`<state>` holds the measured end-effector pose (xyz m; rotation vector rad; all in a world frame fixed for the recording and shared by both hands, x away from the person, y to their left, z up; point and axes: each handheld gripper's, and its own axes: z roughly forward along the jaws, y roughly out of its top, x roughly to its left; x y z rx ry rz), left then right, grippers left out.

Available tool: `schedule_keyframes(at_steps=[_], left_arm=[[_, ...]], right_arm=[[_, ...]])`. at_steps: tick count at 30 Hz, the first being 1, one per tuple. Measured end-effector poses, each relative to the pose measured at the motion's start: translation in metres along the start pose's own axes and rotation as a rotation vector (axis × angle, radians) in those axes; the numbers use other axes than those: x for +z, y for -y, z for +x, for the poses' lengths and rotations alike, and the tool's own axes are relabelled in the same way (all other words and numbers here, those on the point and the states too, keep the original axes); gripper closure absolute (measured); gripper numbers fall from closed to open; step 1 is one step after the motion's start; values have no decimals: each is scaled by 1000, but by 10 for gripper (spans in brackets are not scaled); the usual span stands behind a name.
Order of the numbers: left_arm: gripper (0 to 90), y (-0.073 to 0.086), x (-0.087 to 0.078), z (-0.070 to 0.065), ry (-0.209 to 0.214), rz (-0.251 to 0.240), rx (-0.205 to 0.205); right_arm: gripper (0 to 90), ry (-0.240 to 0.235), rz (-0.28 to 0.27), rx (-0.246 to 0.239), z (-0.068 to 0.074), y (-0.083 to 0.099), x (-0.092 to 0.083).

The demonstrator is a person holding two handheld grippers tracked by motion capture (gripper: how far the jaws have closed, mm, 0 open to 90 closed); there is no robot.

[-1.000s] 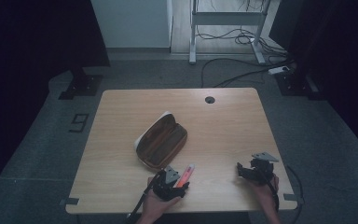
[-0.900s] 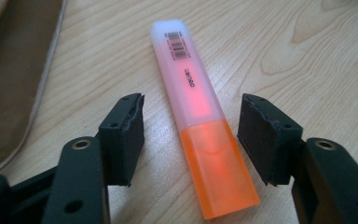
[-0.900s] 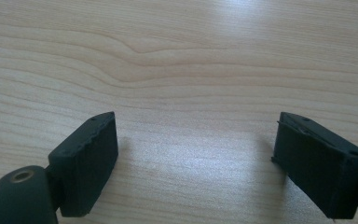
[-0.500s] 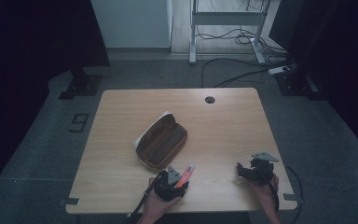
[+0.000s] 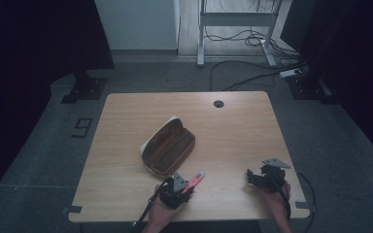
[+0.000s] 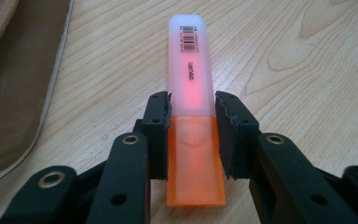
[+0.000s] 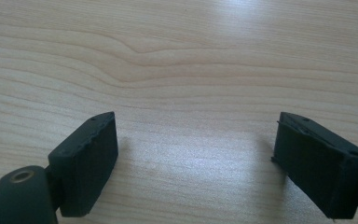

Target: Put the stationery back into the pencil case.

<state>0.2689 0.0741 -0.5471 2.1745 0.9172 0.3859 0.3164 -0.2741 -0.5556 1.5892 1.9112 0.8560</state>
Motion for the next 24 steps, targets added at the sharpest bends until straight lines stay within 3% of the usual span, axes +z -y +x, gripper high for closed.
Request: schedule_keyframes(at_steps=[7,12,24], left_arm=[[675,0,-2,1,17,-20,7],[676,-4,-12,8,38,-64,-27],[676,-10,-36,26,26,-133,-58]], right_arm=[[133,0,0,3,0,0,0],[133,-1,0,3,0,0,0],[133,0,0,2,0,0,0]])
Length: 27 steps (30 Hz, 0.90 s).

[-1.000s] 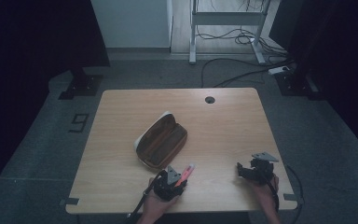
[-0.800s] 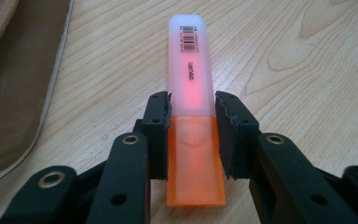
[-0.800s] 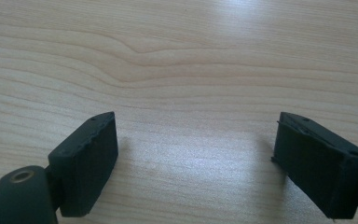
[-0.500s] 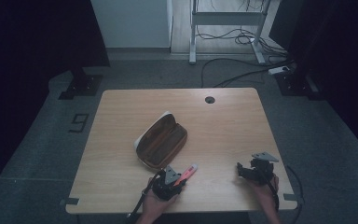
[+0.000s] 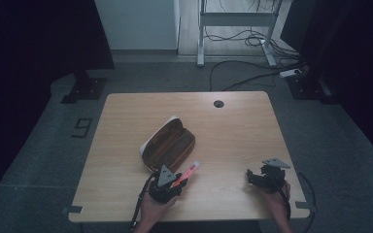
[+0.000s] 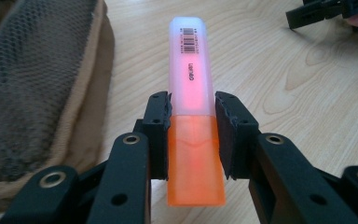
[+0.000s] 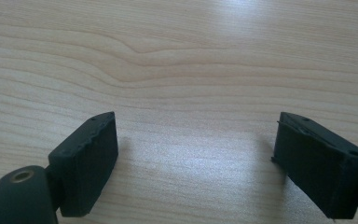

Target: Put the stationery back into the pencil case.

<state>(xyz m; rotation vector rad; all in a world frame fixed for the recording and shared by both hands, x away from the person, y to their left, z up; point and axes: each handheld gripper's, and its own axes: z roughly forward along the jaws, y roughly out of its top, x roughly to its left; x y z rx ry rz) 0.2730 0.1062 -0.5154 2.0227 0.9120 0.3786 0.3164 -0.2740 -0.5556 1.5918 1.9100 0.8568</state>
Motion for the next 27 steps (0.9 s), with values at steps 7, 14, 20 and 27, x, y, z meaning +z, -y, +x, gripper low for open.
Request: schedule_keyframes(at_steps=[7,14,20,27], left_arm=[[676,-3,-9,8,-13,-24,-7],[676,-5,-15,15,-21,-38,-19],[676,-7,-20,20,-29,-48,-25],[676,-10,-23,24,-33,-54,-26]], right_arm=[[133,0,-1,-1,0,0,0],[133,0,-1,-2,0,0,0],[133,0,-1,-2,0,0,0],[133,0,-1,-2,0,0,0]])
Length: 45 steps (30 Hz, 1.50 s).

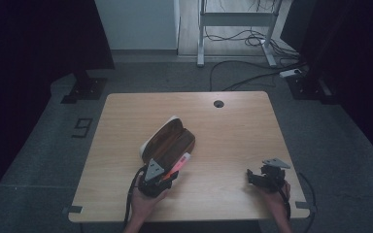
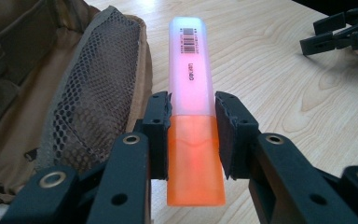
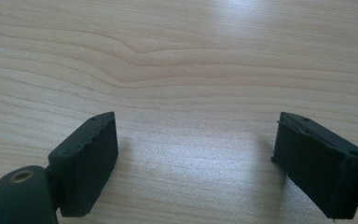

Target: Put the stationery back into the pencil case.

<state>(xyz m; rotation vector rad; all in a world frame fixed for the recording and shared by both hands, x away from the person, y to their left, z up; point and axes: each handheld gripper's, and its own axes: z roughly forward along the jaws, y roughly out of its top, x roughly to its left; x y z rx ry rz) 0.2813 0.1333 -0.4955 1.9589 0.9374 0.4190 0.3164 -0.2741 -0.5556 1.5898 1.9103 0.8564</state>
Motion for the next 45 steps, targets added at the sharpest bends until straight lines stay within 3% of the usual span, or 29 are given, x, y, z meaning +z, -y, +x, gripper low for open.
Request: schedule_keyframes(at_steps=[25,45], left_arm=[[676,-19,-5,25,-24,-16,-17],[676,-26,4,46,-70,2,-20]], right_arm=[[133,1,0,-1,0,0,0],[133,1,0,-1,0,0,0]])
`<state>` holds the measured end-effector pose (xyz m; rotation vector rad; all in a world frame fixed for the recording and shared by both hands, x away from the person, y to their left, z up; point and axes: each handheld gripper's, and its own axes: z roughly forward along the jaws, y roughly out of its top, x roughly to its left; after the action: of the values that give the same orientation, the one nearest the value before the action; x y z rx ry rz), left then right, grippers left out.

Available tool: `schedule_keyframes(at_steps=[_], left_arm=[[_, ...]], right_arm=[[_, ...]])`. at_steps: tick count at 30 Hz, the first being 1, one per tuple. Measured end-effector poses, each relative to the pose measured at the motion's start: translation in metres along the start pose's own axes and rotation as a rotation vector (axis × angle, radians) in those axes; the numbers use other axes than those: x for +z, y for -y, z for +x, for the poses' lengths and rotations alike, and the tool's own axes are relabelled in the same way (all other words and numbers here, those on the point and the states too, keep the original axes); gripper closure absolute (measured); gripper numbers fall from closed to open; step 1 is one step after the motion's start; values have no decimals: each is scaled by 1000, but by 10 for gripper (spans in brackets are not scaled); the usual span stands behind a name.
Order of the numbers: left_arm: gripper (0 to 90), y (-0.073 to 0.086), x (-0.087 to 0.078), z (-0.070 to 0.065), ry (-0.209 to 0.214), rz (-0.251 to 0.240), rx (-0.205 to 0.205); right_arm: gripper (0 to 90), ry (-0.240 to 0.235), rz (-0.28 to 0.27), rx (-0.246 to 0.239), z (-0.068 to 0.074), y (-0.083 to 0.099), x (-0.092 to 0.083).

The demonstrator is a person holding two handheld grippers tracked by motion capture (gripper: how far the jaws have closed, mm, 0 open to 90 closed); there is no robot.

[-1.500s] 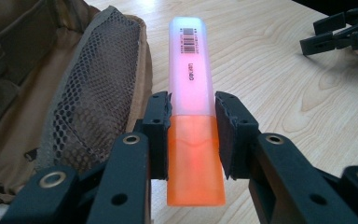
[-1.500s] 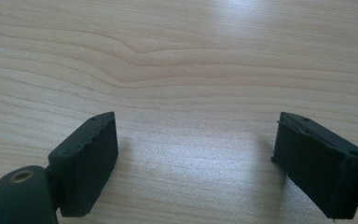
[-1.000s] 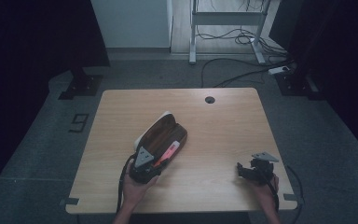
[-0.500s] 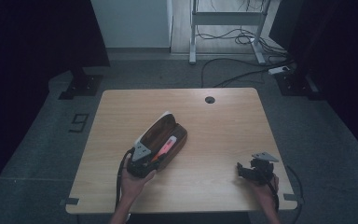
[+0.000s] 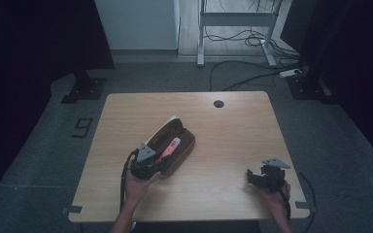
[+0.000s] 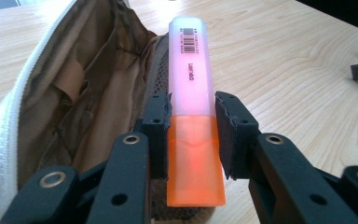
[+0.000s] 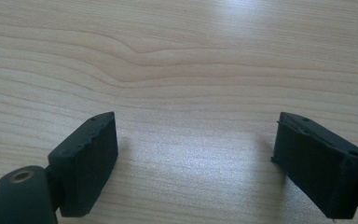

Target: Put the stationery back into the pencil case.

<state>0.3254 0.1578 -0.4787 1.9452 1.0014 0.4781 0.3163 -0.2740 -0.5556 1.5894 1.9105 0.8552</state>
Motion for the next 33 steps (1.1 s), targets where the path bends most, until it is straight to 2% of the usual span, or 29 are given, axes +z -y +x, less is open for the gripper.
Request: schedule_keyframes(at_steps=[11,33], left_arm=[[676,-2,7,8,-31,14,9],[675,6,18,23,-102,37,-17]], right_arm=[[133,0,0,0,0,0,0],[133,-1,0,0,0,0,0]])
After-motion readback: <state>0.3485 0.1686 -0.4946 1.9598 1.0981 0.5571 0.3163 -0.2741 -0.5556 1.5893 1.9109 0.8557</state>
